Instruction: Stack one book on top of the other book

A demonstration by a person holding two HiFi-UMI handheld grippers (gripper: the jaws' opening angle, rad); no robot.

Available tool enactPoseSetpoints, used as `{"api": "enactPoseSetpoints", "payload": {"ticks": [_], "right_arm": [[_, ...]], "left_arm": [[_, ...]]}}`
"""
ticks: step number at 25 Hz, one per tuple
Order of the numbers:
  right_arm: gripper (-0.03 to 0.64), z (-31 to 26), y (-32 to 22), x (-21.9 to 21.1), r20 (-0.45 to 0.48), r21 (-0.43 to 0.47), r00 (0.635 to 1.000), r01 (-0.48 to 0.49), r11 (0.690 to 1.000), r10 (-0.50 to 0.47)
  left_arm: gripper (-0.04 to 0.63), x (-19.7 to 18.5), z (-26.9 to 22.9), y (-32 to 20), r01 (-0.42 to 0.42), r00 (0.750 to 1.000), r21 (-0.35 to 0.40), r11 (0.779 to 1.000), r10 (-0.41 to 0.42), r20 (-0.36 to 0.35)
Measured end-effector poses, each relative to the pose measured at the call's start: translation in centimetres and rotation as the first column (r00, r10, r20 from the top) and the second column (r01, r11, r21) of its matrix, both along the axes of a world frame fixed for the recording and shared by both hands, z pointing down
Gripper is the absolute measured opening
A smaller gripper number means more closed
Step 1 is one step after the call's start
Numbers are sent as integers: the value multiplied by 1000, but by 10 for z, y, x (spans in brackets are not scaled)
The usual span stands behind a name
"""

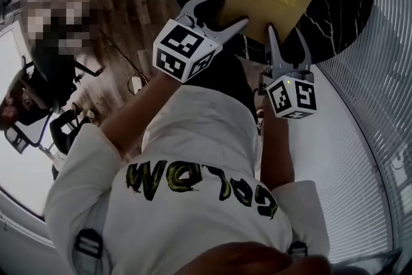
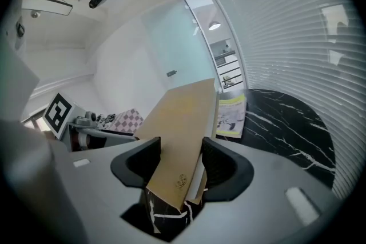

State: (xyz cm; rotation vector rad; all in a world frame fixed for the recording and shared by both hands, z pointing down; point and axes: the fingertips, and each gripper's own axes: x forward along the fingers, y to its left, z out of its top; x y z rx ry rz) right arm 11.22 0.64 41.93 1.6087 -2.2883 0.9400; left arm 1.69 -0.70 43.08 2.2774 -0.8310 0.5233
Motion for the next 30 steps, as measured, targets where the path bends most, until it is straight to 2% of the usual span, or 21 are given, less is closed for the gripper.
{"api": "enactPoseSetpoints", "payload": {"ticks": [6, 10, 15, 26, 30], "right_arm": [[233, 3, -7, -51, 10, -2, 993, 116, 993, -116], [233, 6, -10, -58, 11, -13, 992, 127, 992, -127], [233, 6, -15, -62, 19, -14, 993, 116, 993, -116], [227, 35, -39, -98, 72, -34, 992, 102, 994, -100], [225, 49, -48, -106, 77, -50, 993, 95, 994, -91]], "left_arm": [[293, -52, 2, 5, 120, 993, 0, 993, -119, 20], [293, -59, 3, 3, 140, 990, 1, 990, -140, 26], [293, -63, 2, -5, 107, 993, 27, 994, -108, 39], [293, -97, 16, -48, 10, 992, 86, 996, -21, 121], [293, -105, 30, -58, -5, 992, 71, 997, -4, 127]]}}
